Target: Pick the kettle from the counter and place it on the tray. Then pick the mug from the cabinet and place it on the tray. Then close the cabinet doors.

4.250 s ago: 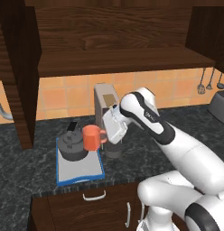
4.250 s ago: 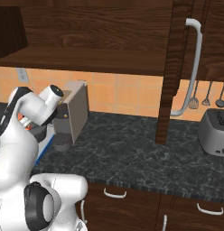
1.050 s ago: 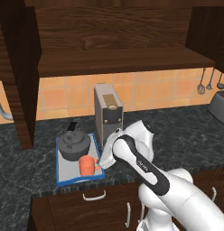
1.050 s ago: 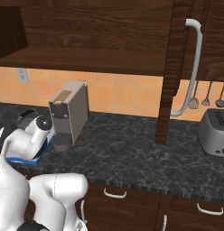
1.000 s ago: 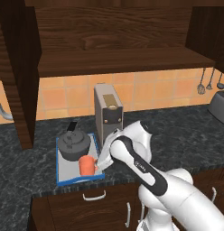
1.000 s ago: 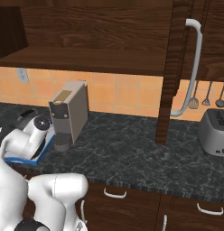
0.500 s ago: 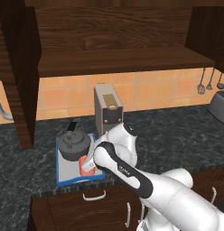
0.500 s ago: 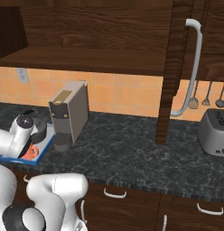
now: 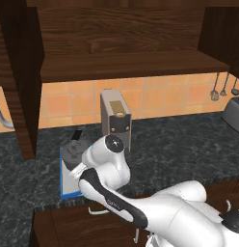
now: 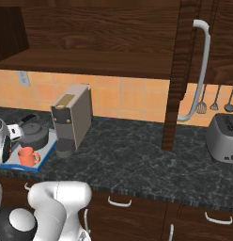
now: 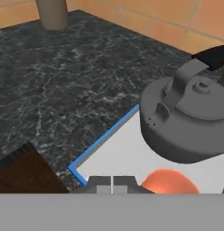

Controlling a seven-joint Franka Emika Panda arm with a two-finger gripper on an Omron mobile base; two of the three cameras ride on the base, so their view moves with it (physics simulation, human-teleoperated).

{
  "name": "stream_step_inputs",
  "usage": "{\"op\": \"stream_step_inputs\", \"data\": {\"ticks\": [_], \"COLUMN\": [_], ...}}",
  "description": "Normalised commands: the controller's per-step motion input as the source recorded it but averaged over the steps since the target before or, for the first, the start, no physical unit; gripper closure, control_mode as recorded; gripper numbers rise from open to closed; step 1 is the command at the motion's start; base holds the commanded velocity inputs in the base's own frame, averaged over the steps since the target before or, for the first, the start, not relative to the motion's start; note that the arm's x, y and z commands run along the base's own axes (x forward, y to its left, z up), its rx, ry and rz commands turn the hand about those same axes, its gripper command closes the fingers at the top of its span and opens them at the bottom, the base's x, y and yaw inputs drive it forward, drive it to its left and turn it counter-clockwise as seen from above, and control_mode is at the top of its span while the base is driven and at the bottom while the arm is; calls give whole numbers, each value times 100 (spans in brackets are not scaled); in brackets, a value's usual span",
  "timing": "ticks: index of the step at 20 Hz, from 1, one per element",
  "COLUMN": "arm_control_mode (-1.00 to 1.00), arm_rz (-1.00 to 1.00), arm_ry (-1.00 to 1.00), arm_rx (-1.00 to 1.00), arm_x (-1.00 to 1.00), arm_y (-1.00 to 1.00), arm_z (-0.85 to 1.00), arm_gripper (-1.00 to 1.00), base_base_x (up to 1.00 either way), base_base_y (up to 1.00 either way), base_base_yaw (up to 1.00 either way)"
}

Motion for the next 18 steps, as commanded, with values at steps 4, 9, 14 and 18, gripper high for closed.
{"op": "stream_step_inputs", "data": {"ticks": [4,9,14,18], "arm_control_mode": [-100,-100,-100,-100], "arm_rz": [-8,-9,-7,-20], "arm_ry": [-16,-41,-41,-13], "arm_rx": [-11,-8,-5,-10], "arm_x": [-5,-3,-11,-17], "arm_y": [41,56,51,52], "arm_z": [42,6,52,51], "arm_gripper": [100,100,100,100], "base_base_x": [0,0,0,0], "base_base_y": [0,0,0,0], "base_base_yaw": [0,0,0,0]}}
